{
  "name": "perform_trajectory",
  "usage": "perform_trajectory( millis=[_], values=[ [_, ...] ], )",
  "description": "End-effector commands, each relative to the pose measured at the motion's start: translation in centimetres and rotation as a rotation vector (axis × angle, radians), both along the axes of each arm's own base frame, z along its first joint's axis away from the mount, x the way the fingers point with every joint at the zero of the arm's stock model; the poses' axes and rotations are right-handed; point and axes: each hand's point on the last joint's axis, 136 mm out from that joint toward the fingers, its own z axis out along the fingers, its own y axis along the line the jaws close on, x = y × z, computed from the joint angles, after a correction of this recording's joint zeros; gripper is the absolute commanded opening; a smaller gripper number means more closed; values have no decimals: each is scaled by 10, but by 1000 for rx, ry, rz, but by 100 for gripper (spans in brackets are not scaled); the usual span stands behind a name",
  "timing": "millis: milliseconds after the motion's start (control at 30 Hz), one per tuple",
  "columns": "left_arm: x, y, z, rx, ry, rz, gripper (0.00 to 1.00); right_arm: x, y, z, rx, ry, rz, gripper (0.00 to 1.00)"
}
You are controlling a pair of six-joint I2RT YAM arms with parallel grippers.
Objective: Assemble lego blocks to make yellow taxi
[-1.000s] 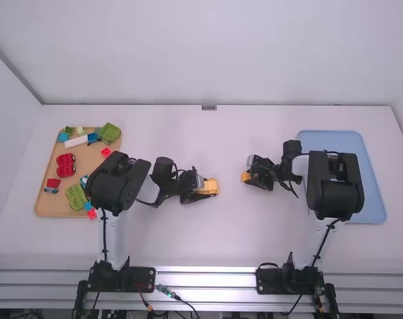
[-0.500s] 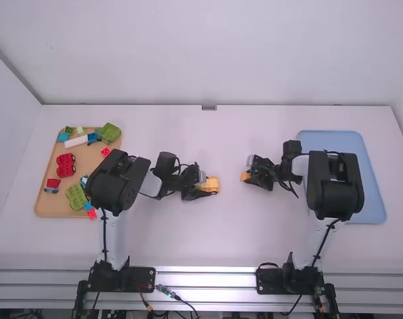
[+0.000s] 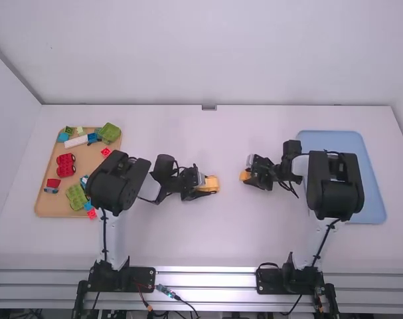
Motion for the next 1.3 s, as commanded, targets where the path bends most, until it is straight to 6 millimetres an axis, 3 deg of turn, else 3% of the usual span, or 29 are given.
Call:
perform_trajectory(
  millis=[0,300,500,733,900,1267],
  values=[
    [-9,10,-26,61,45,36,12,-3,1,-1,19,12,1,49],
    [-6,9,-25,54,72,48,13,2,-4,-7,34,-1,-71,40],
    [-2,8,-25,60,89,45,12,0,-4,-10,41,9,-96,40],
    [-3,8,-25,56,85,38,9,1,-3,-8,51,12,-98,27],
    [-14,11,-32,88,36,-2,2,1,-3,-8,51,12,-98,20],
    [-11,10,-34,94,103,6,2,-7,9,7,68,38,17,8]
  ],
)
